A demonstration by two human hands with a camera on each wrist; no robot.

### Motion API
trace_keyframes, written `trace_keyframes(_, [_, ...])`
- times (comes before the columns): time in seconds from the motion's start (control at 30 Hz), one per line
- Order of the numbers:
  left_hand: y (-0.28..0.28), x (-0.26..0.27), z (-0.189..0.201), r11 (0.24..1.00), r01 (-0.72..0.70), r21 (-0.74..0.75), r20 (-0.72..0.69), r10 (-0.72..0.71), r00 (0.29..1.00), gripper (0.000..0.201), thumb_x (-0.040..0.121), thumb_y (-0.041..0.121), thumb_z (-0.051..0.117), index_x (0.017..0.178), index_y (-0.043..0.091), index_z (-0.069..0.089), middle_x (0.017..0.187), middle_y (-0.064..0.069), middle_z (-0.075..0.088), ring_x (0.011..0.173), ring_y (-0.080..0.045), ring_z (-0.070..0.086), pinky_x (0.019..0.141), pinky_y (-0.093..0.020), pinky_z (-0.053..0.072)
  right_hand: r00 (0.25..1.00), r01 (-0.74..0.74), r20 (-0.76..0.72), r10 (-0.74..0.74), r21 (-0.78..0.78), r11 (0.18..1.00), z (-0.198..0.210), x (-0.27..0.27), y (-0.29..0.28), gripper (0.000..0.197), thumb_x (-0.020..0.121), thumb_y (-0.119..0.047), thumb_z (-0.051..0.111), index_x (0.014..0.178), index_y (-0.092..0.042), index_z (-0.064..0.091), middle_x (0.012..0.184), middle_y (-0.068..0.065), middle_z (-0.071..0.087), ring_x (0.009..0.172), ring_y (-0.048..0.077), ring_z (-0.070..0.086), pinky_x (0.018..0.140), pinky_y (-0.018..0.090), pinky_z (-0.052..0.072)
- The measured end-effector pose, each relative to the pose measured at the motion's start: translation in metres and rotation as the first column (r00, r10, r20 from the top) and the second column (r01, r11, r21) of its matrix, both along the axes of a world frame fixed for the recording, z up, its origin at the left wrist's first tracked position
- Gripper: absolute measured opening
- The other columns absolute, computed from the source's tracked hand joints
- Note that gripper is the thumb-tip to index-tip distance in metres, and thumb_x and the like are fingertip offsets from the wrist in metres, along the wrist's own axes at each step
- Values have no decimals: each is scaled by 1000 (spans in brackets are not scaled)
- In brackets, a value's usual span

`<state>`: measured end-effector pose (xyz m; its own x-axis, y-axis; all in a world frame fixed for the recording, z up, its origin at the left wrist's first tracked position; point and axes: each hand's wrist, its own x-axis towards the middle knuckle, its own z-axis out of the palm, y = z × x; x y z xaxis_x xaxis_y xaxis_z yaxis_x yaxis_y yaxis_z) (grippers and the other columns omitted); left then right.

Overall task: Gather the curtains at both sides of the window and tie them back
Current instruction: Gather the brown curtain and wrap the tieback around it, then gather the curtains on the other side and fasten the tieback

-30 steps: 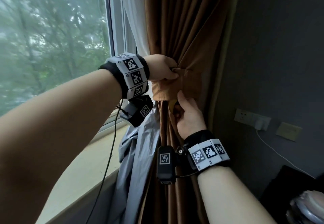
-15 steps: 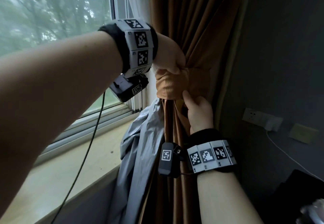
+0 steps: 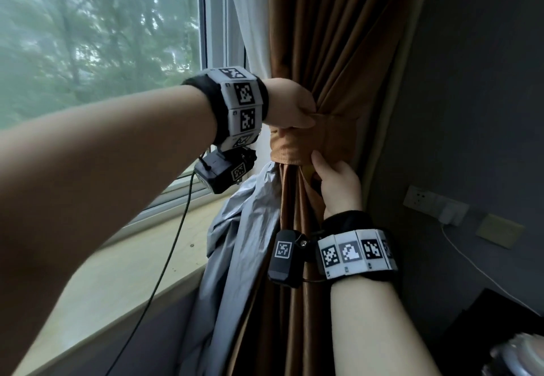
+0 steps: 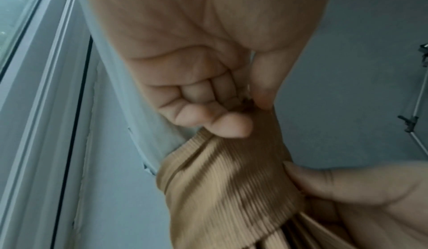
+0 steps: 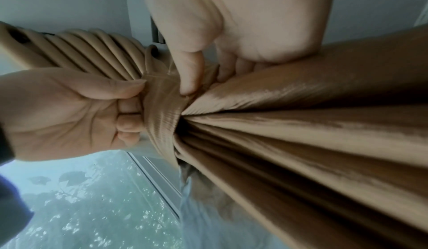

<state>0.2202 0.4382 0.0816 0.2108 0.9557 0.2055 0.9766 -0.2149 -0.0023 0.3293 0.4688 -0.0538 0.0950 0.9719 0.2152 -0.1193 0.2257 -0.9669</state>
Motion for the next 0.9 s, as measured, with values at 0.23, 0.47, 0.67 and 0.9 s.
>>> trace_keyframes(0.23, [-35,-8,-12,991,124,53,159,-131,979,48,89,27,56,134,16,44,127,1,58,109,-15,57,83,-15,39,993,109,62,-104,-84,991,2,5,-22,24,86,-35,60,97,-14,58,88,0,58,91,21,55,94,36,44])
trace_keyframes(0.47, [-90,-36,-5,992,109,64,256,-122,959,37,91,24,54,128,21,51,127,8,59,104,-11,58,84,-14,38,877,366,311,-365,56,929,0,-6,-75,70,76,-39,65,136,-18,38,138,10,41,129,27,41,109,41,33])
trace_keyframes(0.67, [-160,-90,-15,989,-120,87,126,108,986,54,93,30,50,143,17,33,148,-2,38,134,-21,39,109,-30,29,730,117,642,-236,223,968,21,-63,-134,71,79,-35,59,142,-26,26,149,6,16,138,25,21,114,42,22])
trace_keyframes(0.9, [-280,-170,-32,839,-544,8,-39,544,838,76,90,46,49,149,21,7,158,-8,6,144,-31,12,118,-44,15,144,-336,989,-44,91,937,52,-122,-195,80,84,-50,54,147,-34,8,158,6,-7,144,32,-16,116,52,1])
